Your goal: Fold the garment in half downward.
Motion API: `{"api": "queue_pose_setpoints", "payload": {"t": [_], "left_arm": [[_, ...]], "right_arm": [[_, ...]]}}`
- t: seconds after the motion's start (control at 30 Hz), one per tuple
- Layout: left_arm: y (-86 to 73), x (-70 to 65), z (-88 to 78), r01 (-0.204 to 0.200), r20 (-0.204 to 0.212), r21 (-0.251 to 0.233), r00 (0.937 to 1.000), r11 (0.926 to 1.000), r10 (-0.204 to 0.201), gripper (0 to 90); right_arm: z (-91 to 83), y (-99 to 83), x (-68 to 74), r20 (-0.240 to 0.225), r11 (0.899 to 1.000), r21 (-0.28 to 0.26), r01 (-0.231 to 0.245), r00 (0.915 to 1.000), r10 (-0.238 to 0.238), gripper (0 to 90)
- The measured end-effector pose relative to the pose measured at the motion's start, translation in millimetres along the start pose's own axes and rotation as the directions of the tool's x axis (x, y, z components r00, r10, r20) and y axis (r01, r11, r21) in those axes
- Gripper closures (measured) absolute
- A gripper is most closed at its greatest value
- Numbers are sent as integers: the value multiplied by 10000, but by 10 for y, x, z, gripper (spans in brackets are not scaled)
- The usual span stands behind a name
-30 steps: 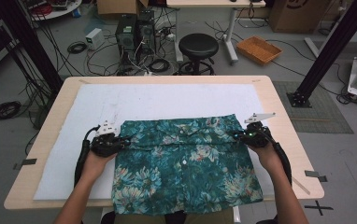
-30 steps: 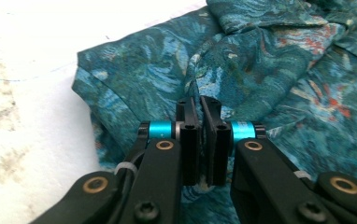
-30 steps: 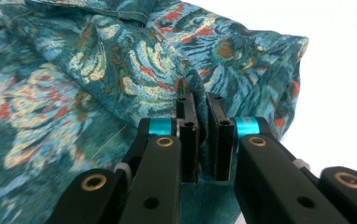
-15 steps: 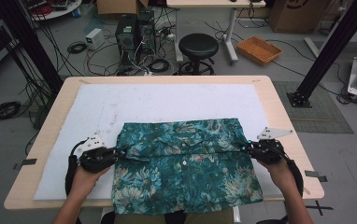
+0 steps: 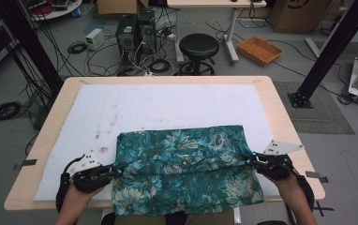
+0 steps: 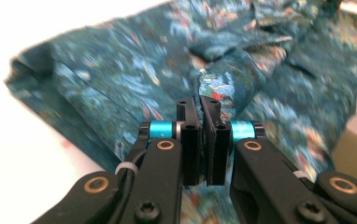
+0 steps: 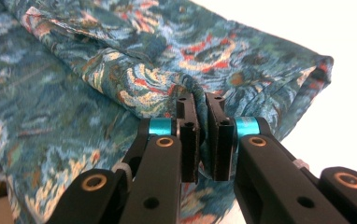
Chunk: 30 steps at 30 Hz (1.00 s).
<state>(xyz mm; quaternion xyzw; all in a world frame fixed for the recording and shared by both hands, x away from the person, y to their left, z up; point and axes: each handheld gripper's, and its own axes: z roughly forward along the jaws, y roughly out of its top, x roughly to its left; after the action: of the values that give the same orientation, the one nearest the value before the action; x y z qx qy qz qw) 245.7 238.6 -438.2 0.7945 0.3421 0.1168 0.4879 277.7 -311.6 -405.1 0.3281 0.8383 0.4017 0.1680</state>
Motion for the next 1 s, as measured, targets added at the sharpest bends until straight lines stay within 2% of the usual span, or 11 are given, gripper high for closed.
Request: {"api": "queue_pose_setpoints", "payload": {"t": [0.17,0.23,0.27,0.37,0.47,0.6,0.7,0.77,0.83,0.97,1.0], "left_arm": [[-43,14,5,163,67,123,9998,9998,-164,837],[14,75,-10,677,-43,-322,9977,9972,-679,612],[51,114,-24,894,-122,-607,9958,9942,-903,556],[194,246,-48,1246,-599,-1389,9892,9824,-1340,454],[369,415,4,1347,-1463,-1606,9764,9778,-1586,431],[517,610,205,1555,-2164,-1361,9591,9784,-1826,428],[556,732,416,1622,-2194,-832,9595,9832,-1769,426],[559,774,546,1479,-2528,-259,9559,9887,-1497,404],[545,816,631,1501,-2913,195,9466,9885,-1380,405],[502,879,677,1783,-3683,529,9181,9826,-1467,430],[485,896,678,1920,-3686,529,9158,9800,-1596,447]], "right_arm": [[21,-63,19,30,9996,247,-119,9999,118,817],[20,-46,5,59,9994,62,-345,9994,344,726],[12,-26,-2,113,9991,-64,-430,9990,431,685],[-17,81,-42,698,9970,-405,-659,9952,686,579],[-12,198,-124,1358,9952,-498,-842,9866,903,538],[112,295,-278,1995,9889,-405,-1427,9687,1479,517],[264,328,-387,2228,9831,-231,-1814,9577,1819,517],[378,344,-451,2383,9804,0,-1972,9521,1915,517],[484,364,-515,2541,9749,284,-2207,9449,2064,517],[651,407,-626,2825,9583,792,-2745,9281,2425,517],[690,415,-648,2863,9548,941,-2821,9262,2454,516]]}}
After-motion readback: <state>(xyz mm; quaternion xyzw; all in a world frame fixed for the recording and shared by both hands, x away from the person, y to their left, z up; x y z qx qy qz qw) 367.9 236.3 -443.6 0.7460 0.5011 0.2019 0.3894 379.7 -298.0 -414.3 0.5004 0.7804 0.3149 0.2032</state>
